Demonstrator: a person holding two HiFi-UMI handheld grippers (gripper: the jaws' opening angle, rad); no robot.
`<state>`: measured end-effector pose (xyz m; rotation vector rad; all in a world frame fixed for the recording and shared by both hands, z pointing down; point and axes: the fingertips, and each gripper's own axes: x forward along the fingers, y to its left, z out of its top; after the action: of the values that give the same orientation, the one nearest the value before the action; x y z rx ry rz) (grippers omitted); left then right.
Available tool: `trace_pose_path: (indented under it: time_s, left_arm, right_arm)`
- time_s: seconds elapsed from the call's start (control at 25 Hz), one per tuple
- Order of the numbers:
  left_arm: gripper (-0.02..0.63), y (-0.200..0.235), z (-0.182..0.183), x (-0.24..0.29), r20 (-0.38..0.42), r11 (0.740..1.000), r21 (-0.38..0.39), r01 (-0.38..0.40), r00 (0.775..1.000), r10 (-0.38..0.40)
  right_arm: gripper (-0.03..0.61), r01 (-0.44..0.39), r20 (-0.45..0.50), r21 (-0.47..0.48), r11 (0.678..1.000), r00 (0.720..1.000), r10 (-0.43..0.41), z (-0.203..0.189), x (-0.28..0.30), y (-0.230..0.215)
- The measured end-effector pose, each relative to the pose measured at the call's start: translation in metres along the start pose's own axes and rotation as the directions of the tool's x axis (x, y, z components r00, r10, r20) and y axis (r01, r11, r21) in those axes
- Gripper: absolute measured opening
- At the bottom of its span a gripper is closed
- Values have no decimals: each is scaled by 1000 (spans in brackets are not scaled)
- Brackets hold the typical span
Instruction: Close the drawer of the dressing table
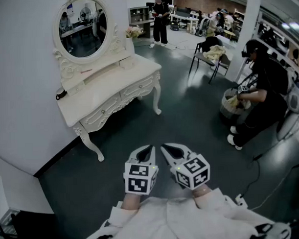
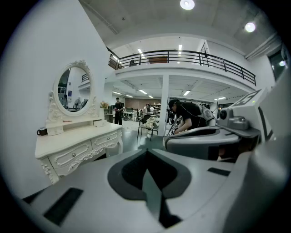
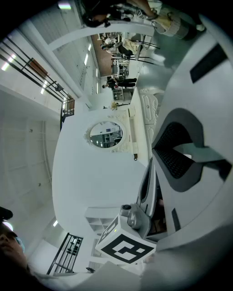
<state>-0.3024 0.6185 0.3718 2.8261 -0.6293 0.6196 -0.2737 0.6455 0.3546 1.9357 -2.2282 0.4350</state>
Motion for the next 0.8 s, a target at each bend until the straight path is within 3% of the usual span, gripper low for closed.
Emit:
trace_pose_path:
  time_s: [0.48,0.64,0.8]
  left_arm:
    - [6,16,4,8,4,1000,-17,5,1000,-5]
    - [6,15,0,9,-13,1000,17,19,1000,-19]
    - [8,16,-3,12,-7,998,60,33,999,-33]
  right_arm:
    - [8,24,-2,-29,999,1000,-24,0,12,-9]
    - [8,44,5,7,999,999,-44,0,13,-12]
    - [8,18,81,67,998,996,-23,6,16,-12]
